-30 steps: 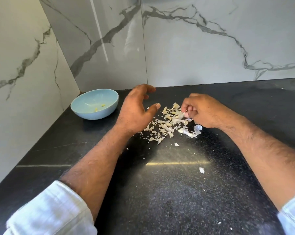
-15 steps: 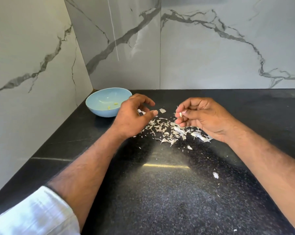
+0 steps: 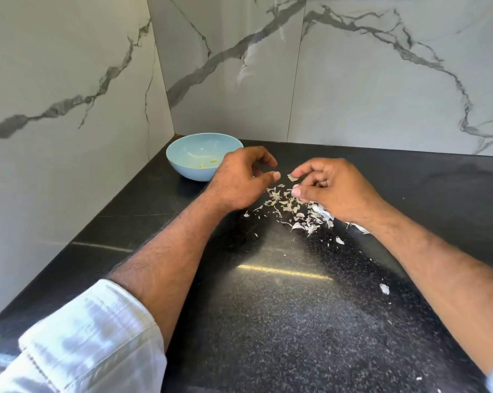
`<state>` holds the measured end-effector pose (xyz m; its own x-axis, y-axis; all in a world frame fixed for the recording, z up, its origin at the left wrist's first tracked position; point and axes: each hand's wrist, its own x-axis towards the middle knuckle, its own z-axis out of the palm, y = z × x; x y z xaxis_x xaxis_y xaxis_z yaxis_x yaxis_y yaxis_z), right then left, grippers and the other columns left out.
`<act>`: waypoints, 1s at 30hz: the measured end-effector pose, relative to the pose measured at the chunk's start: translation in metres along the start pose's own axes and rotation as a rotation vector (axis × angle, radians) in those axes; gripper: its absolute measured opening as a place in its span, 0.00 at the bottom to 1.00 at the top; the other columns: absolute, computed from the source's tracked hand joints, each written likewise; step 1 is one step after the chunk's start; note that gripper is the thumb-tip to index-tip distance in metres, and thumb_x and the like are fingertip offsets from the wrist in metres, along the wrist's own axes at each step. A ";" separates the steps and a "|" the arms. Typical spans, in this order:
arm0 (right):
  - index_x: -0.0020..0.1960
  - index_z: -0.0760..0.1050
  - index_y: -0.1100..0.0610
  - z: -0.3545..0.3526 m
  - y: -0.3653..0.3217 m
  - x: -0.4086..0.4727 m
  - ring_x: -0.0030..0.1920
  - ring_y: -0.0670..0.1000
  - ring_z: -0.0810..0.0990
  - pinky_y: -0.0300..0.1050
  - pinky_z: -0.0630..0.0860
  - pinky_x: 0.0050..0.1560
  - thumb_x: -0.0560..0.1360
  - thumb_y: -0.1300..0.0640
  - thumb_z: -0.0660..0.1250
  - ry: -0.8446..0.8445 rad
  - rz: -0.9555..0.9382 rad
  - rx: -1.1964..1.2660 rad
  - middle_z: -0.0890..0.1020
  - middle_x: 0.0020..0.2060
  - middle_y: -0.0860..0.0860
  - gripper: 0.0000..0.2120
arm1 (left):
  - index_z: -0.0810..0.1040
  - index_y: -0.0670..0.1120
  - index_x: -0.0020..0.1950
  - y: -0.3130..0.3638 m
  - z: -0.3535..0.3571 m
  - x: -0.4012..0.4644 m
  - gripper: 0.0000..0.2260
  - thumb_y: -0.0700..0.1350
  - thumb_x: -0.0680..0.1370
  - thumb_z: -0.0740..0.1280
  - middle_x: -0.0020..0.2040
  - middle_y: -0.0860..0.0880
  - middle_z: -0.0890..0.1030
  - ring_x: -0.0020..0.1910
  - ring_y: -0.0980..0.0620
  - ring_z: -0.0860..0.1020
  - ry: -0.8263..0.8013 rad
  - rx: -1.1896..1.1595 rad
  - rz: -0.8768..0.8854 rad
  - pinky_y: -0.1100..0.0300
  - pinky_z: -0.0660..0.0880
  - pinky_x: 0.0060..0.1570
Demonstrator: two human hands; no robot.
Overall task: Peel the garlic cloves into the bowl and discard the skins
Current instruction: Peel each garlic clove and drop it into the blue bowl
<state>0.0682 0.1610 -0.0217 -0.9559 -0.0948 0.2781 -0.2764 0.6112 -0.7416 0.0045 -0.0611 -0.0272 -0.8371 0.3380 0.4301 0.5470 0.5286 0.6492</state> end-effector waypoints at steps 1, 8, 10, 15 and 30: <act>0.53 0.84 0.51 0.005 -0.002 0.004 0.40 0.49 0.87 0.54 0.85 0.51 0.74 0.57 0.80 0.009 -0.003 -0.058 0.87 0.38 0.46 0.09 | 0.85 0.51 0.53 -0.002 -0.001 0.000 0.07 0.50 0.78 0.78 0.39 0.61 0.81 0.38 0.64 0.78 -0.005 0.020 -0.014 0.64 0.76 0.42; 0.53 0.85 0.49 0.020 -0.015 -0.003 0.42 0.40 0.79 0.34 0.72 0.40 0.80 0.56 0.73 -0.127 -0.135 -0.482 0.84 0.48 0.45 0.04 | 0.83 0.53 0.48 -0.007 -0.014 0.003 0.06 0.52 0.79 0.77 0.38 0.56 0.85 0.35 0.58 0.82 -0.082 0.103 -0.081 0.54 0.84 0.44; 0.50 0.83 0.51 0.013 -0.029 -0.006 0.43 0.44 0.80 0.38 0.73 0.42 0.79 0.55 0.74 -0.090 -0.255 -0.546 0.82 0.45 0.45 0.01 | 0.83 0.53 0.48 -0.005 -0.014 0.003 0.06 0.53 0.78 0.77 0.37 0.56 0.84 0.35 0.59 0.81 -0.077 0.117 -0.074 0.56 0.82 0.43; 0.46 0.80 0.56 0.011 -0.047 -0.013 0.41 0.48 0.78 0.42 0.75 0.39 0.77 0.64 0.73 0.025 -0.390 -0.504 0.79 0.42 0.47 0.05 | 0.84 0.52 0.48 -0.004 -0.015 0.002 0.06 0.52 0.78 0.77 0.38 0.56 0.84 0.36 0.58 0.82 -0.089 0.127 -0.077 0.54 0.84 0.44; 0.48 0.80 0.51 0.026 -0.022 -0.014 0.47 0.47 0.79 0.49 0.80 0.49 0.77 0.66 0.70 -0.183 -0.253 -0.609 0.79 0.44 0.43 0.10 | 0.84 0.51 0.47 -0.001 -0.014 -0.001 0.06 0.51 0.78 0.77 0.37 0.52 0.86 0.34 0.52 0.84 -0.095 0.070 -0.109 0.50 0.85 0.43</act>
<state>0.0848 0.1285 -0.0250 -0.8853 -0.3919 0.2502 -0.4397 0.8806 -0.1766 0.0052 -0.0731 -0.0195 -0.8902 0.3460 0.2963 0.4539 0.6177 0.6422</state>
